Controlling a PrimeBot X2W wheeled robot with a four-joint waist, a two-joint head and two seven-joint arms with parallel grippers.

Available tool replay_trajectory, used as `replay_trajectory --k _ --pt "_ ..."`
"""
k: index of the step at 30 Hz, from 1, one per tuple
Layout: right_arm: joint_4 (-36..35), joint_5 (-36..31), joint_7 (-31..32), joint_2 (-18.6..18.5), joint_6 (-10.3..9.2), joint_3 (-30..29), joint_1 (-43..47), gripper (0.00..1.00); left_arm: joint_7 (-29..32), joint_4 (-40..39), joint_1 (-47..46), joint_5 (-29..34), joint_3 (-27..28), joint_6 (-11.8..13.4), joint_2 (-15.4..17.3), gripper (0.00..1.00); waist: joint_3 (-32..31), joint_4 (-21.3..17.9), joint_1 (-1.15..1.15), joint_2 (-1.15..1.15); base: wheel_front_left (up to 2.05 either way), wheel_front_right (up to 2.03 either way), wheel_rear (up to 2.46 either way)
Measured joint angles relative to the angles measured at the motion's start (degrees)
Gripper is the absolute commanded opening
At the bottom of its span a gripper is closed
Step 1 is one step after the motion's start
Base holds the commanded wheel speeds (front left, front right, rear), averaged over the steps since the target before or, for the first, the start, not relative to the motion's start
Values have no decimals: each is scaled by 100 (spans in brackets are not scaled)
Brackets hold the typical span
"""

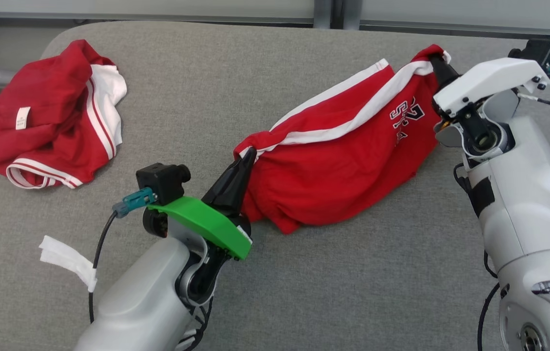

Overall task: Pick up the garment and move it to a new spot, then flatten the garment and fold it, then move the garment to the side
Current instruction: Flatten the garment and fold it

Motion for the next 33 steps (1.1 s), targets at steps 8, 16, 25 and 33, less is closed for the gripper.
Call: replay_trajectory --k 8,16,25,33 --pt "1069 -579 -578 -120 0 23 -888 0 -24 450 -428 290 218 -20 -405 0 465 287 1 0 0 0 0" --pt "1374 -968 -818 -229 0 536 -946 100 -24 478 -398 820 214 -21 -510 100 556 487 1 0 0 0 0" --pt "1076 -1194 -892 -818 1 1571 -133 100 -24 -1 524 1508 746 -16 -303 100 160 451 0 0 0 0 0" --pt "1063 -1277 -978 -1244 1 2124 294 100 -25 -899 1304 2308 1853 275 -97 100 55 593 0 0 0 0 0"
